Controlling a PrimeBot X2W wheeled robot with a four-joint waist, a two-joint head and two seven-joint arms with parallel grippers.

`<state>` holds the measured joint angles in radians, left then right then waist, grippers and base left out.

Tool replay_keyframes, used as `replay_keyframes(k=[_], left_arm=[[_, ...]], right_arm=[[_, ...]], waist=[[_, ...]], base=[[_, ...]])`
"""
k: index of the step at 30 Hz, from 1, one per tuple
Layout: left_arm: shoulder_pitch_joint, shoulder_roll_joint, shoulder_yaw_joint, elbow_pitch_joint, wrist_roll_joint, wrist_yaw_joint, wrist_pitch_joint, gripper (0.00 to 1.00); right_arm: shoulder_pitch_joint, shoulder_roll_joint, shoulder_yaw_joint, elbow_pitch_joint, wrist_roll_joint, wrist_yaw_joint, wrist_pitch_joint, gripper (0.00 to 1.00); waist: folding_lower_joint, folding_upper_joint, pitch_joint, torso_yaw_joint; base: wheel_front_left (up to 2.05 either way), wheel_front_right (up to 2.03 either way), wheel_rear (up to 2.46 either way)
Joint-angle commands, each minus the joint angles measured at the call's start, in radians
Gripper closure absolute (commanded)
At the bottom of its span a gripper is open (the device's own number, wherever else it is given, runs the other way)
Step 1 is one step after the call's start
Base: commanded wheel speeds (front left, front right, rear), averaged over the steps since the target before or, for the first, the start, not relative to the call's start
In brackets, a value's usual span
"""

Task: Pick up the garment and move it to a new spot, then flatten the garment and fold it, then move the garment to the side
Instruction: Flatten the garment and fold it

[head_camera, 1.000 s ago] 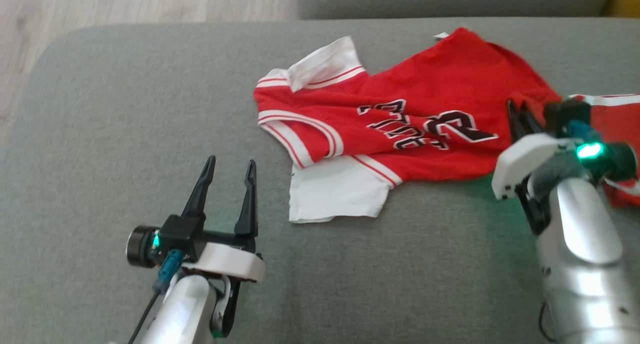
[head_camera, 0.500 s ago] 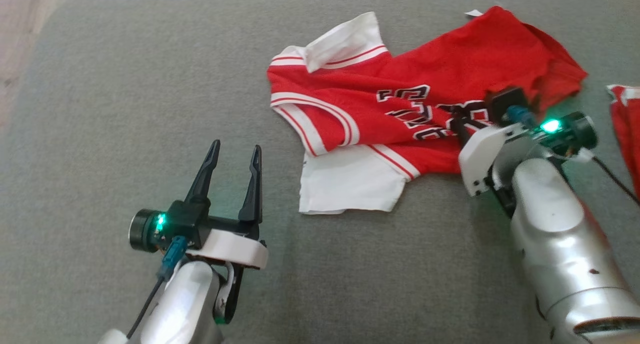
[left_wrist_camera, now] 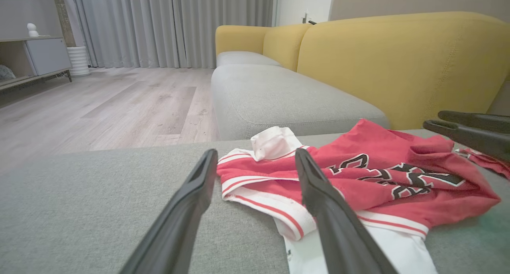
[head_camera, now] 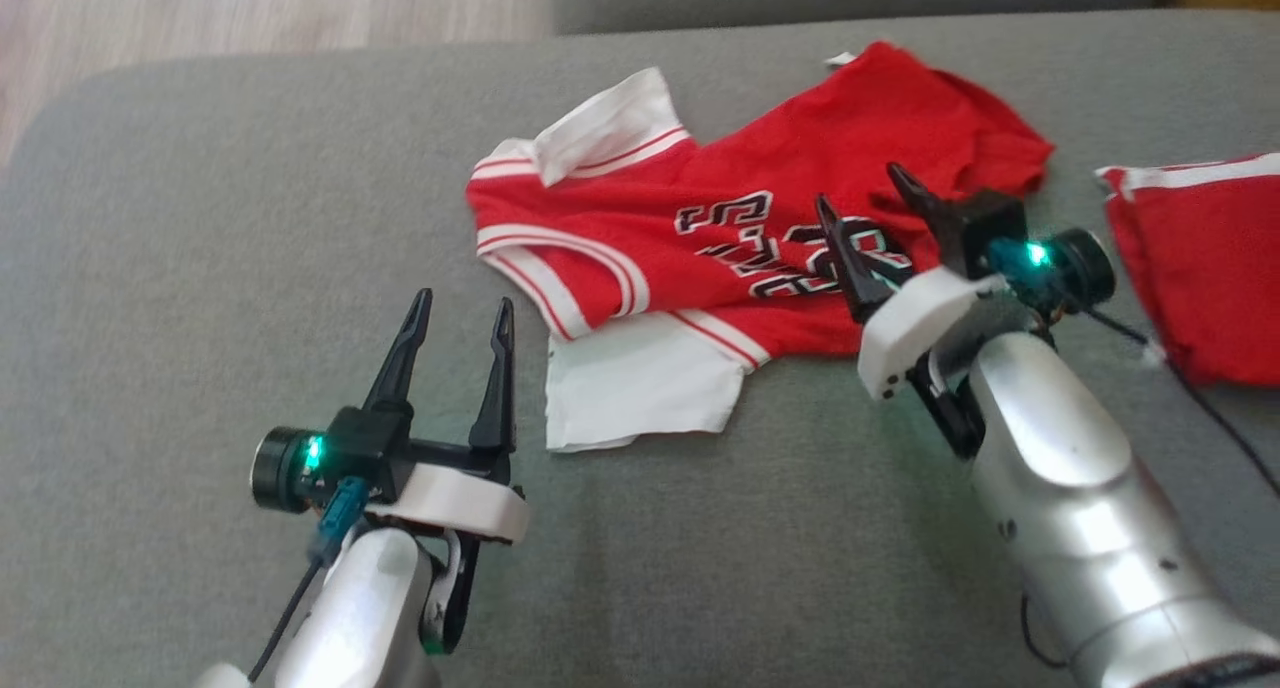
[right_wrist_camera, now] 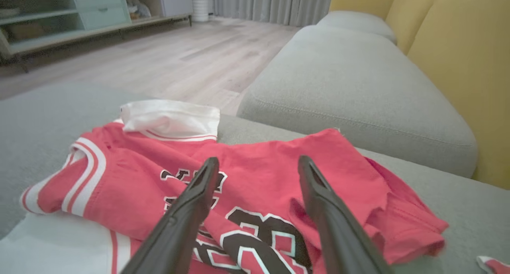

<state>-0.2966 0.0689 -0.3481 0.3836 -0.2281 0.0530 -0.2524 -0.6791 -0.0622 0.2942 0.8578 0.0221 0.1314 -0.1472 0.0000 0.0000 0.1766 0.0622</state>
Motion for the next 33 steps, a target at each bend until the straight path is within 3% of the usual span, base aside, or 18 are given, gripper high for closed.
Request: replay_keyframes(k=[1, 9, 19, 25, 33], left_arm=[[-0.007, 0.018, 0.04, -0.029, -0.007, 0.007, -0.009, 0.0], [0.033, 0.014, 0.047, -0.038, -0.017, 0.013, -0.009, 0.0], [0.053, 0.007, 0.05, -0.043, -0.032, 0.011, -0.009, 0.0], [0.046, 0.002, 0.038, -0.013, -0.047, -0.002, -0.004, 0.0], [0.048, -0.003, -0.02, 0.069, -0.062, -0.025, 0.129, 0.0]], right_arm=[[0.015, 0.012, 0.018, -0.043, 0.022, -0.001, -0.021, 0.0], [0.17, 0.012, -0.017, -0.211, 0.053, -0.001, -0.051, 0.0], [0.417, 0.012, -0.191, -0.459, 0.08, -0.001, -0.064, 0.0], [0.477, 0.012, -0.231, -0.533, 0.099, -0.001, -0.064, 0.0], [0.485, 0.012, -0.244, -0.56, 0.11, -0.001, -0.06, 0.0]], waist=[[0.0, 0.0, -0.025, -0.021], [0.0, 0.0, -0.083, -0.078], [0.0, 0.0, -0.098, -0.13], [0.0, 0.0, -0.094, -0.148], [0.0, 0.0, -0.086, -0.151]], base=[[0.0, 0.0, 0.0], [0.0, 0.0, 0.0], [0.0, 0.0, 0.0], [0.0, 0.0, 0.0], [0.0, 0.0, 0.0]])
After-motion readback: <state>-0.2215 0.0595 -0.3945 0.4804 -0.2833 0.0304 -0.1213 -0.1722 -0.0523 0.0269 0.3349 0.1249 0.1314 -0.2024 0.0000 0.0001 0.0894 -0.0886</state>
